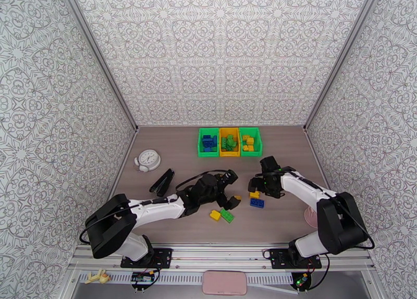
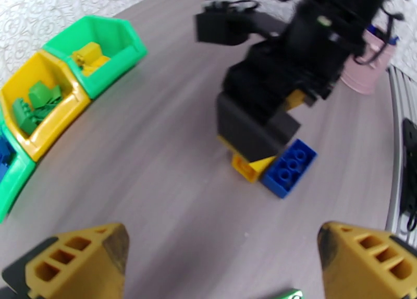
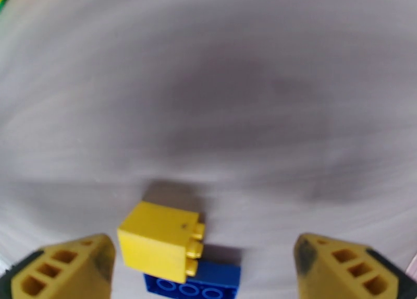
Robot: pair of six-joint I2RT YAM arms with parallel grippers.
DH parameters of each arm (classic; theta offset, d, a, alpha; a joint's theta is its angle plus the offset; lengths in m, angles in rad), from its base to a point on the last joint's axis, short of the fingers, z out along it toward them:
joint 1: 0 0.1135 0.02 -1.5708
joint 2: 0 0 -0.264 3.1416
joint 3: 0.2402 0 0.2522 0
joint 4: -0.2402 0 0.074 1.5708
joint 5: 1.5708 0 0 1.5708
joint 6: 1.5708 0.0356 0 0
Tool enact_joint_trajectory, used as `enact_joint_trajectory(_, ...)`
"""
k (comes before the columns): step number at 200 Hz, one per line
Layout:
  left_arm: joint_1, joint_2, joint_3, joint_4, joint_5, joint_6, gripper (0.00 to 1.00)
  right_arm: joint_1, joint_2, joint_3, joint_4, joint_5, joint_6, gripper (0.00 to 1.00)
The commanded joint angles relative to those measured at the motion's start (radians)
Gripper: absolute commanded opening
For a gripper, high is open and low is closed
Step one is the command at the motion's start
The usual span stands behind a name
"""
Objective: Sort the legos into containers by color
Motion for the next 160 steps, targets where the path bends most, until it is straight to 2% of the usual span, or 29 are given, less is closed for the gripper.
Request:
enact_joint_trajectory(1,-0.013,-0.022,-0.02,0.025,-0.017,0.028,1.0,0.028,0.03,0.054,-0.043,-0.007,0.023,0.83)
enact_joint_trajectory(68,-0.032,-0.032,-0.054,0.071,-0.072,0.032,1.0,0.033,0.107,0.08,-0.047,-0.009,0.02,0.6)
enact_joint_trajectory(102,-0.035,-0.03,-0.056,0.079,-0.081,0.023,1.0,0.033,0.095,0.078,-0.052,0.01,0.021,0.5)
enact_joint_trajectory(133,-0.037,-0.02,-0.05,0.092,-0.135,0.038,1.0,0.033,0.062,0.079,-0.052,0.005,0.01,0.37)
enact_joint_trajectory(160,-0.037,0.024,-0.013,0.139,-0.178,0.045,1.0,0.031,-0.003,0.103,-0.034,0.035,0.011,0.33)
